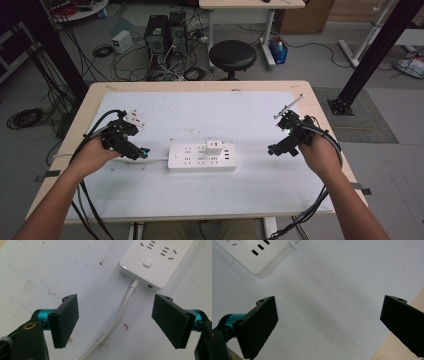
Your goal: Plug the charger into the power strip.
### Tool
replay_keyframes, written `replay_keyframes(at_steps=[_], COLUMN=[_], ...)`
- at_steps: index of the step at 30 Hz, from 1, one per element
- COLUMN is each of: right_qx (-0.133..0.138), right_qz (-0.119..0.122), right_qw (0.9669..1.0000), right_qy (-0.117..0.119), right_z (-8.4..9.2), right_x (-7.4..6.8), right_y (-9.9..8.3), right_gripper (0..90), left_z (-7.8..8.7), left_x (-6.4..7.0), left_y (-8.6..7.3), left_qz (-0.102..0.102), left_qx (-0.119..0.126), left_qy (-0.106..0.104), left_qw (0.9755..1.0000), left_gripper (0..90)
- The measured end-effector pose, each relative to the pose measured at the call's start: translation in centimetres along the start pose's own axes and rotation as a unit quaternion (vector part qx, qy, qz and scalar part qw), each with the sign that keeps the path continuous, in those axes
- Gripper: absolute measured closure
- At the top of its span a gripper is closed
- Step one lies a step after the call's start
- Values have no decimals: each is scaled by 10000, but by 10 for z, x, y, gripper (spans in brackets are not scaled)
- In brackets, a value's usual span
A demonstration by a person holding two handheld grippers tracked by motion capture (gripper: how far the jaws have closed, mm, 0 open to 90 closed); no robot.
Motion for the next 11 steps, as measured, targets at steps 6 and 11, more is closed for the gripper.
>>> replay_keyframes(at_steps=[6, 11], right_qx=[-52, -43], right_qz=[-14, -114], right_qw=[9999, 9998], right_qy=[86, 156], right_z=[-8, -13], right_x=[0, 4], right_y=[-8, -16], right_gripper=[9, 9], left_z=[-3, -6], left_x=[0, -1], left_y=[-1, -4], left_qz=[35, 62], left_qx=[-13, -50], left_qy=[-25, -50], left_qw=[10000, 10000], left_gripper=[217, 217])
Point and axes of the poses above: each handheld gripper's, and its own axes: z roughly backward along the jaws, y roughly out of its top, x roughly to its right, the point moved 3 cm from there along -z, roughly forward along the jaws, and after that the axes turned 7 degrees about -x, right-handed, at the moved point
